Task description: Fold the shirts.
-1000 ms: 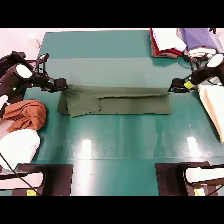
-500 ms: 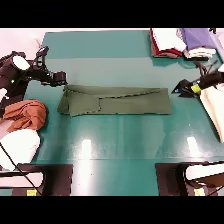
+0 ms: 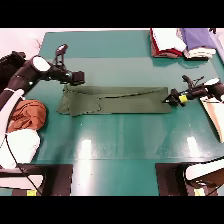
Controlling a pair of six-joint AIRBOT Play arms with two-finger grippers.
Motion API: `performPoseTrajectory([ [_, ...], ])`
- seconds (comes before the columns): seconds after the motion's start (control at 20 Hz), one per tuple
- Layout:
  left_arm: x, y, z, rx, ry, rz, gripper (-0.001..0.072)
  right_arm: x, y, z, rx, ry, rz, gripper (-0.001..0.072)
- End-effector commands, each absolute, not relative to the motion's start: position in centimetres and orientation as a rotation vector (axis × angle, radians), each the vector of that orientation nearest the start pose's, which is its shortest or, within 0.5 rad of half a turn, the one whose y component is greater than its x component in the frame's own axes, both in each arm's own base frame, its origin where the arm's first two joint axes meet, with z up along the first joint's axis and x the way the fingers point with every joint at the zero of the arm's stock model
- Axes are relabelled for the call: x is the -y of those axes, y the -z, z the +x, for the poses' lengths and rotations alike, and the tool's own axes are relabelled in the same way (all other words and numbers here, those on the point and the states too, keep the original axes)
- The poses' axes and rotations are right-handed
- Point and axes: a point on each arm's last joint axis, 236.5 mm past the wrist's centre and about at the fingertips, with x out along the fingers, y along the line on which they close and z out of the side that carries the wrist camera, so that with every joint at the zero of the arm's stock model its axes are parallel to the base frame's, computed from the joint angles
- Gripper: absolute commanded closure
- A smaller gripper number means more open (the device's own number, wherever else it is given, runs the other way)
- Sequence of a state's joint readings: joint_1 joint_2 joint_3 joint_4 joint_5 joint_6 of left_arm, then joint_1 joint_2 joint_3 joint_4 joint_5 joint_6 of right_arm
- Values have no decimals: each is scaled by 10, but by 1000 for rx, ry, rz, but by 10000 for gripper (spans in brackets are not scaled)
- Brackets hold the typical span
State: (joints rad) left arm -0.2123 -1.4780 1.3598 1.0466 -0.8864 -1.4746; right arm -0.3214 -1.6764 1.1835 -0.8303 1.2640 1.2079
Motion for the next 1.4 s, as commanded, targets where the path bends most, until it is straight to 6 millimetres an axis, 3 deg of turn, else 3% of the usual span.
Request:
performPoseTrajectory([
  [0.0,246,-35,465,-1017,508,-315,676,-50,50,417,-1362,-440,660,692],
  [0.15,290,-12,468,-1055,570,-279,675,-65,-26,431,-1255,-528,550,693],
  [0.3,331,16,468,-1098,625,-245,675,-95,-105,440,-1103,-576,451,693],
  [0.5,358,55,455,-1177,659,-209,676,-152,-182,436,-972,-680,358,693],
  [0.7,361,68,451,-1203,658,-208,676,-197,-220,427,-912,-767,312,693],
  [0.9,359,63,454,-1198,658,-211,675,-232,-229,420,-901,-827,300,693],
  [1.0,343,46,464,-1195,653,-202,675,-251,-225,419,-914,-855,296,693],
  [1.1,306,8,489,-1135,614,-192,676,-275,-219,416,-928,-899,280,693],
  [1.2,252,-48,518,-1035,548,-201,676,-310,-214,415,-918,-949,278,693],
  [1.35,158,-154,543,-825,429,-242,676,-387,-207,413,-866,-1070,346,692],
])
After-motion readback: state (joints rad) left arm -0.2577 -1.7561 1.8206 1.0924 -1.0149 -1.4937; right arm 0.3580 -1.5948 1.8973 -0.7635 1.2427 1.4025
